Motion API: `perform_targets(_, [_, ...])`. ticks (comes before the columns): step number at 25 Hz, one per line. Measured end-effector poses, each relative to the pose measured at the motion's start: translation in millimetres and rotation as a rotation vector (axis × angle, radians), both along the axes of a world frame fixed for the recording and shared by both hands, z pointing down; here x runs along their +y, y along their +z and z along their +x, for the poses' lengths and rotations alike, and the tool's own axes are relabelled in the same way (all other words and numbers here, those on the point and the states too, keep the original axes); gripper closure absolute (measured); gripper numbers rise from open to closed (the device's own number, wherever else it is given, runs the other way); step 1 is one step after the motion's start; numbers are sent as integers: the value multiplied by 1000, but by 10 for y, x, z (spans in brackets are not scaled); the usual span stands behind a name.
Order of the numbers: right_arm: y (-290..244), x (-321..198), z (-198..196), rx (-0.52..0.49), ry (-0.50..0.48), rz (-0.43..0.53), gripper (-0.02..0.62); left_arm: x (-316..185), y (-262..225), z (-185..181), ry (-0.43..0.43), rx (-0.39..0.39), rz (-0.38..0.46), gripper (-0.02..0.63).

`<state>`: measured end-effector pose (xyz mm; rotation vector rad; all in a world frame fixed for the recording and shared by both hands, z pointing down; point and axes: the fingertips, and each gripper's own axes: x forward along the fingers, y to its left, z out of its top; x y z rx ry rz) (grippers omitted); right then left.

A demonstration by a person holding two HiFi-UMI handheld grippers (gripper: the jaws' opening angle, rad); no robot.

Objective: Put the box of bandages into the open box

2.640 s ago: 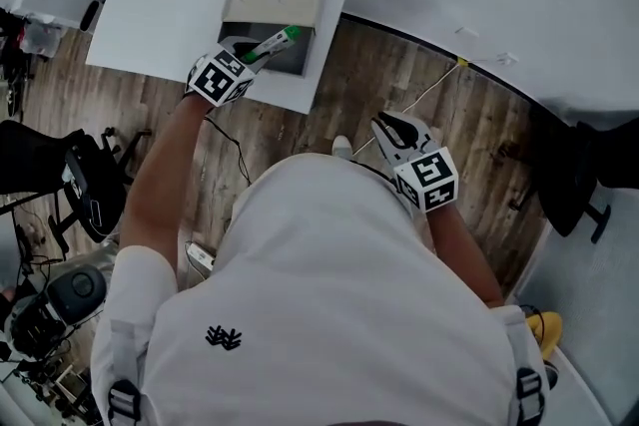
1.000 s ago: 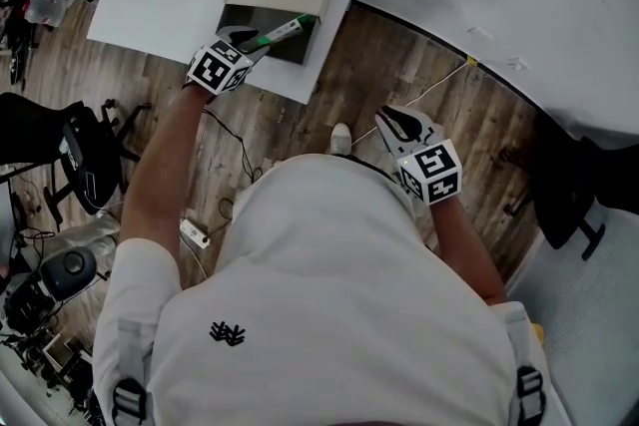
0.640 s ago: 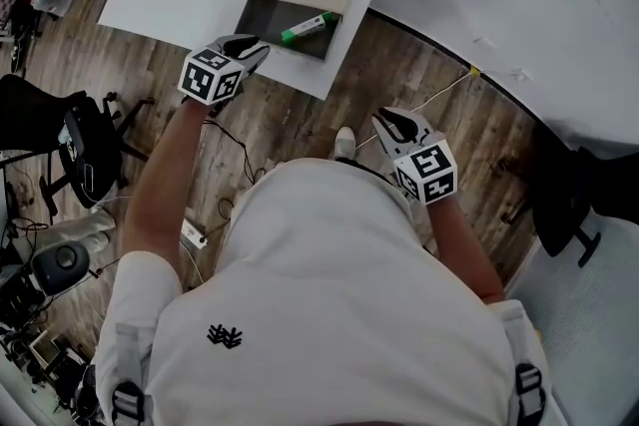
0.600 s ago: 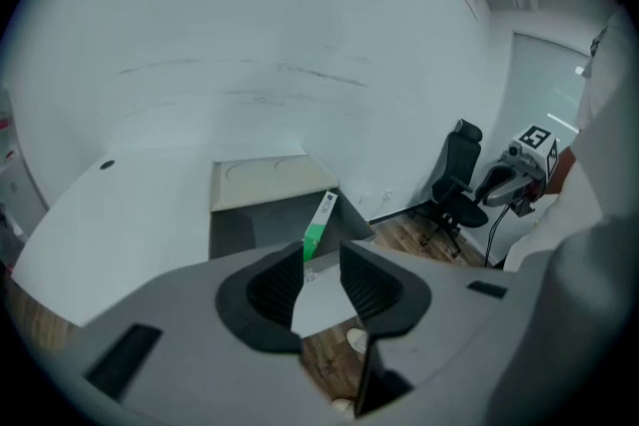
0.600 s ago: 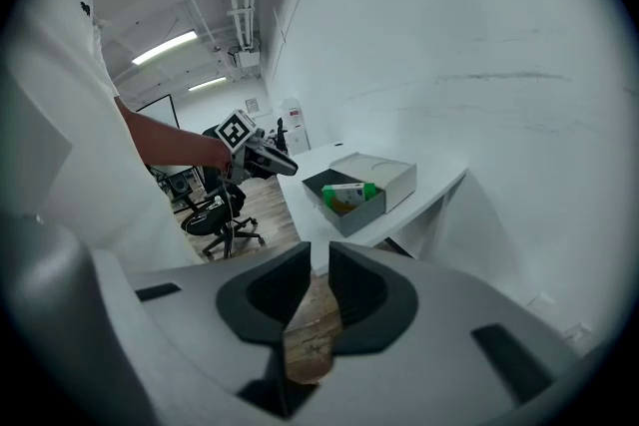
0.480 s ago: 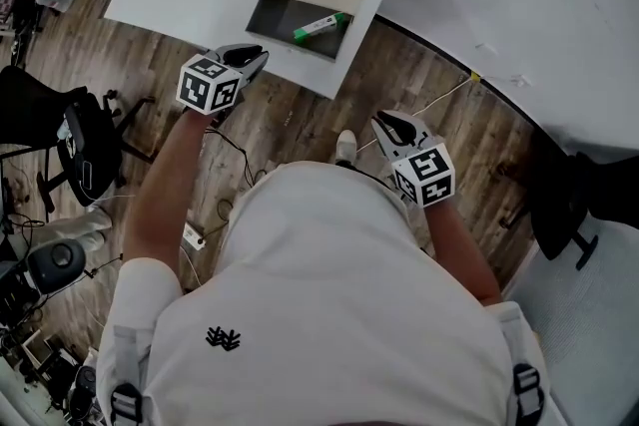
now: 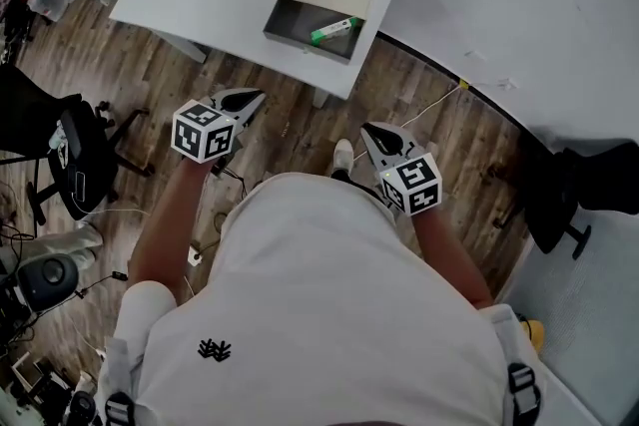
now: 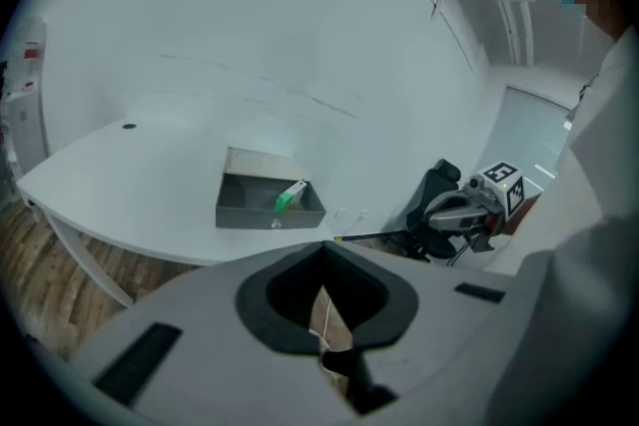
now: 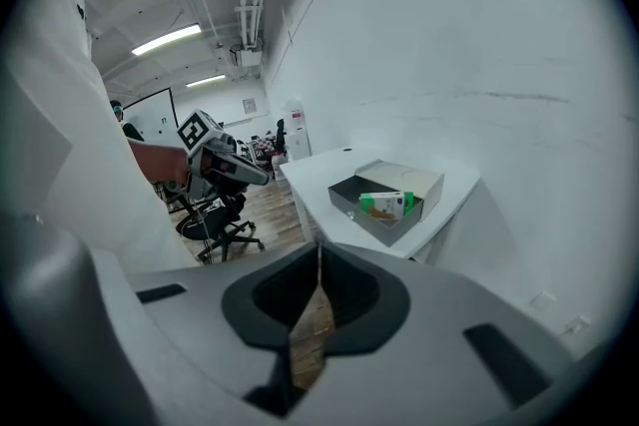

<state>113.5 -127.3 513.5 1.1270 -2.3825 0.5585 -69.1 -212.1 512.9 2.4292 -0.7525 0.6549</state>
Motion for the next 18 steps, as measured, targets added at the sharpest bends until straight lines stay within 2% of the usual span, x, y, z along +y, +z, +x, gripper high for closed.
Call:
perform_targets(9, [-107,370,-476,-13,22,23,584,677,-294,-238,-5,146,-26,600])
perform_targets(13, [-129,536,-654,-10,25,29,586,881,-340,-384,-1,159,-42,600])
perform_targets(18, [-159,737,-784,-5,36,36,588,1173,-357,-460,44,139,-23,600])
